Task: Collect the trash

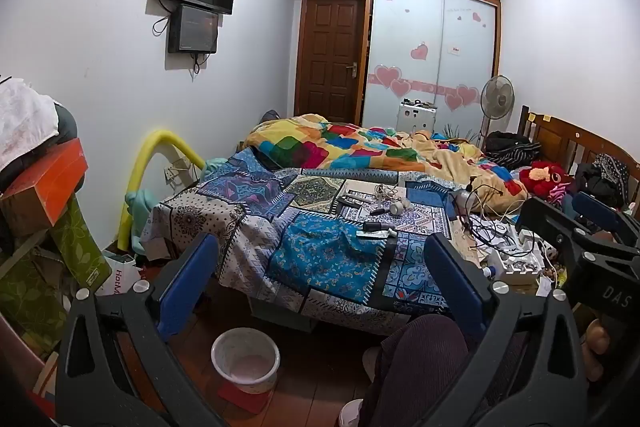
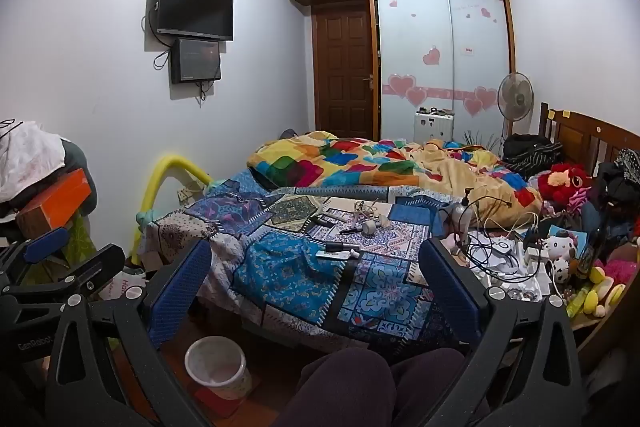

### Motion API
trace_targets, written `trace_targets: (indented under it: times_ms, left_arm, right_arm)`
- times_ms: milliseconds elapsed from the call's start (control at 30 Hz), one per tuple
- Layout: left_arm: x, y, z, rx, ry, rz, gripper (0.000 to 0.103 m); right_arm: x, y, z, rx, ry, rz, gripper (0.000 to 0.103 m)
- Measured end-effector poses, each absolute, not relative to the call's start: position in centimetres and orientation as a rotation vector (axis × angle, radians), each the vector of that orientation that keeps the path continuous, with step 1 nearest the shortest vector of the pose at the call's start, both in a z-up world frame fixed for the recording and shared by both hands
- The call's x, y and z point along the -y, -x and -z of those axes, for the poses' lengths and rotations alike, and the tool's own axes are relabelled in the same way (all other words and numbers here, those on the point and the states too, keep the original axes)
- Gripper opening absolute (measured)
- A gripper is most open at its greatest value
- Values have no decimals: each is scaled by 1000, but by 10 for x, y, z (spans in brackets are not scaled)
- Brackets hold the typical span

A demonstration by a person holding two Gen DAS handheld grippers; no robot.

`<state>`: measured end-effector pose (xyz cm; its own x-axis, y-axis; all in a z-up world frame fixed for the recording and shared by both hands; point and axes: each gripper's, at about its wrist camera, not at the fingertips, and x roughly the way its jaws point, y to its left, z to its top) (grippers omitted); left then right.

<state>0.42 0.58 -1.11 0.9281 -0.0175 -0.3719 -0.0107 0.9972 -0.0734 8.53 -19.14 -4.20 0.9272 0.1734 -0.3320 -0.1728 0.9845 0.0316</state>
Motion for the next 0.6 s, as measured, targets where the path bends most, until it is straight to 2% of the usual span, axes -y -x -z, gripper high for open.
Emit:
trace_targets:
  times_ms: [600]
  left_arm:
    - [-6, -4, 11, -383, 77, 4, 103]
  right_arm:
    - [191, -85, 42, -341, 2, -176, 103]
